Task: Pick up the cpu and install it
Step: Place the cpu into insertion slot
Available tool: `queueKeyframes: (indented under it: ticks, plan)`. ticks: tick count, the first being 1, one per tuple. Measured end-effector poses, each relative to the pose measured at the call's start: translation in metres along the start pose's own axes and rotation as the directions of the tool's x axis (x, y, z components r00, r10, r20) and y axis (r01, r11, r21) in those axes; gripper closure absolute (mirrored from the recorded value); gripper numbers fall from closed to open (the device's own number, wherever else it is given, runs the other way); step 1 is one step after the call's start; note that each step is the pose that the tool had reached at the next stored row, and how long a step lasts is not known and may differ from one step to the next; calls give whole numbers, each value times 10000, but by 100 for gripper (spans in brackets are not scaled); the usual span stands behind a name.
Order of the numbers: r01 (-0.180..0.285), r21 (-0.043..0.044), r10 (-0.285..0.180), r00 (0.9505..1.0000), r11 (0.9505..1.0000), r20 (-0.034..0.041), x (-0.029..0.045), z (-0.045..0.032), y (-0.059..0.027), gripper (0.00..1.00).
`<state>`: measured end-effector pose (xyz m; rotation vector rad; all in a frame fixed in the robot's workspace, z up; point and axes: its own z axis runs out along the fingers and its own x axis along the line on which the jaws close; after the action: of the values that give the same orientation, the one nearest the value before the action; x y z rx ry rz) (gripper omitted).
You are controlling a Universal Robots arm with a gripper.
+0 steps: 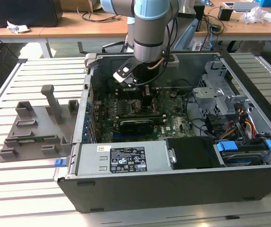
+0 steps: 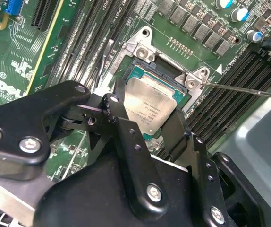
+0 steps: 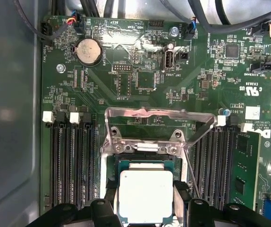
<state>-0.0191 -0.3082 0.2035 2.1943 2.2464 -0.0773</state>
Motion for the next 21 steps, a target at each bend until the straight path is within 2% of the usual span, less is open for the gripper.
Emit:
queueKeyframes:
  ticks: [13,15,16,21]
  plan:
    - [-13,1,13,10000,10000,-1,5,35,2,45]
    - [-13,0,13,10000,10000,-1,5,35,2,44]
    - [-13,1,13,10000,10000,-1,5,36,2,38]
    - [-13,0,13,10000,10000,-3,5,36,3,38]
